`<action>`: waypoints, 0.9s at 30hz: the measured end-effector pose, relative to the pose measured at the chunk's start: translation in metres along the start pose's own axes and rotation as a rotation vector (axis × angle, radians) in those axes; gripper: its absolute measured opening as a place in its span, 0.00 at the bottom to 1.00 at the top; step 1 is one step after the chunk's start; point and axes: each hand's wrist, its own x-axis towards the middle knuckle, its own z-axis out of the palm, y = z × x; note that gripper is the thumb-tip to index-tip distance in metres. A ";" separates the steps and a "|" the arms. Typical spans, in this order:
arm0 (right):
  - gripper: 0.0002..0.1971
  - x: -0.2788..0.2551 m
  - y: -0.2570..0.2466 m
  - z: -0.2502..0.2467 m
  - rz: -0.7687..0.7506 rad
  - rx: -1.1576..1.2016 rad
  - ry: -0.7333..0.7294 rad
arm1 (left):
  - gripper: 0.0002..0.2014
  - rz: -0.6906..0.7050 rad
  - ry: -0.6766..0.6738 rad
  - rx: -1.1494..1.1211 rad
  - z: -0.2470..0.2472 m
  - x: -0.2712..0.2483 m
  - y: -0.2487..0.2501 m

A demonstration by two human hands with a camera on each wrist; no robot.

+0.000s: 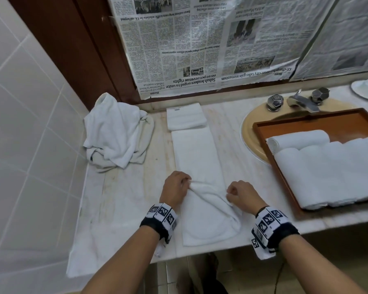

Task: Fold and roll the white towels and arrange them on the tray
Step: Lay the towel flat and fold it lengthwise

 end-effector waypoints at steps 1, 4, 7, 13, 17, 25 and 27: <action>0.02 -0.003 -0.004 0.000 0.004 0.003 0.025 | 0.07 0.011 -0.004 0.001 0.000 -0.002 -0.001; 0.05 -0.018 -0.018 -0.003 0.029 0.037 0.119 | 0.07 0.032 -0.049 0.037 -0.003 -0.003 -0.003; 0.07 -0.043 -0.039 -0.004 -0.011 0.124 0.124 | 0.07 0.027 -0.037 0.010 -0.010 -0.007 -0.004; 0.05 -0.077 -0.071 0.023 -0.261 0.231 0.044 | 0.07 0.077 -0.059 0.044 -0.018 -0.029 -0.017; 0.04 -0.080 -0.075 0.058 -0.283 0.134 -0.056 | 0.09 0.051 -0.028 0.010 -0.012 -0.048 -0.028; 0.08 -0.085 -0.068 0.081 -0.266 0.210 -0.195 | 0.14 0.007 0.014 0.002 -0.001 -0.074 -0.027; 0.06 -0.084 -0.063 0.073 -0.275 0.302 -0.173 | 0.14 -0.004 0.022 0.008 -0.002 -0.081 -0.026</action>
